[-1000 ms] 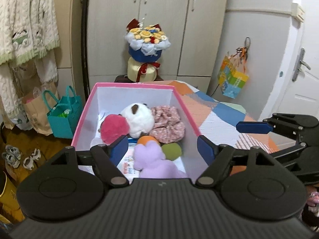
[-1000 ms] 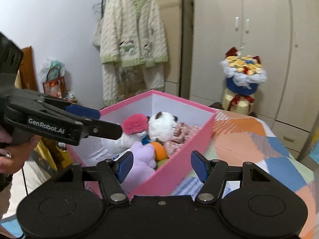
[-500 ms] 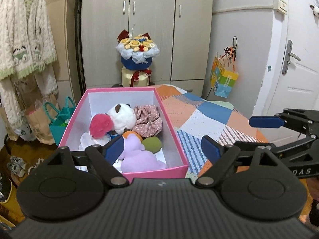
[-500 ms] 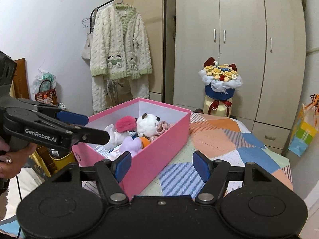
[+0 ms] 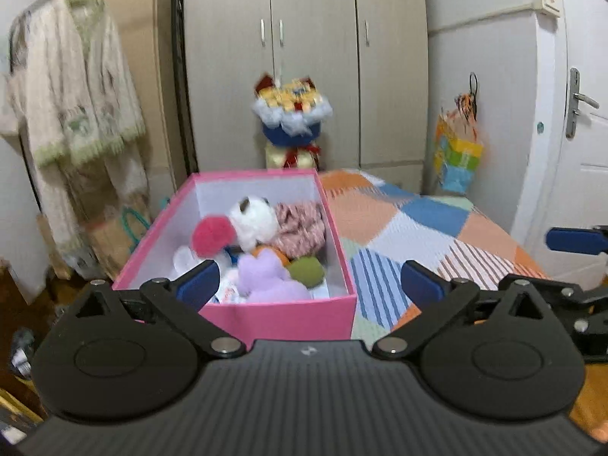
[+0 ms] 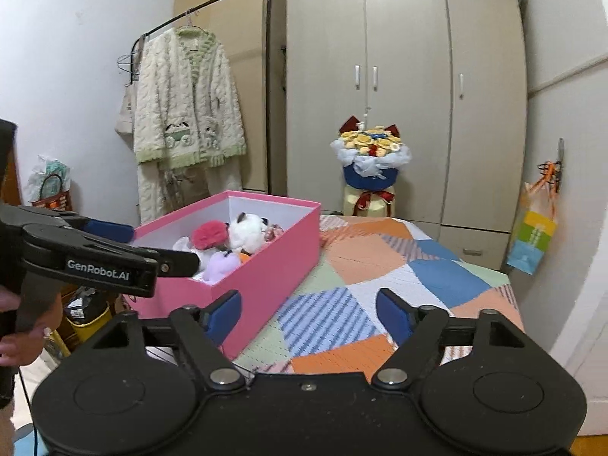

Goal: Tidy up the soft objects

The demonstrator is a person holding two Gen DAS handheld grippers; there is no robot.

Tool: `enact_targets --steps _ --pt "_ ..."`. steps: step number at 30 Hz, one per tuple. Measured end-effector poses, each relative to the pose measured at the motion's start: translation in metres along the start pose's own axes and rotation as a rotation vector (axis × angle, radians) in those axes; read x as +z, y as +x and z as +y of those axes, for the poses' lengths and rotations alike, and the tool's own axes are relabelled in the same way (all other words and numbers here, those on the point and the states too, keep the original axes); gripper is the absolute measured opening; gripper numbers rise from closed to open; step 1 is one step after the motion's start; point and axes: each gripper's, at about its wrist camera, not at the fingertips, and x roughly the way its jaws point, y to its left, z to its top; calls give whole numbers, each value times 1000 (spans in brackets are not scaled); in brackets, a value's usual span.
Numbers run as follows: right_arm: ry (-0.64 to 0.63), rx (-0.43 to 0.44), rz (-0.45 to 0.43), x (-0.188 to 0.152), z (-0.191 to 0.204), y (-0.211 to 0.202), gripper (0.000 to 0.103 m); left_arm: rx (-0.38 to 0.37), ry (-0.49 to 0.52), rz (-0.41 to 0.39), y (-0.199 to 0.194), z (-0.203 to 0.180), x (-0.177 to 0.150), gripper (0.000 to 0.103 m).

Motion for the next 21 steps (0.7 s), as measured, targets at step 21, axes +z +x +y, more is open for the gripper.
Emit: enact_targets --steps 21 --pt "107 -181 -29 -18 -7 -36 103 56 -79 9 -14 -10 -25 103"
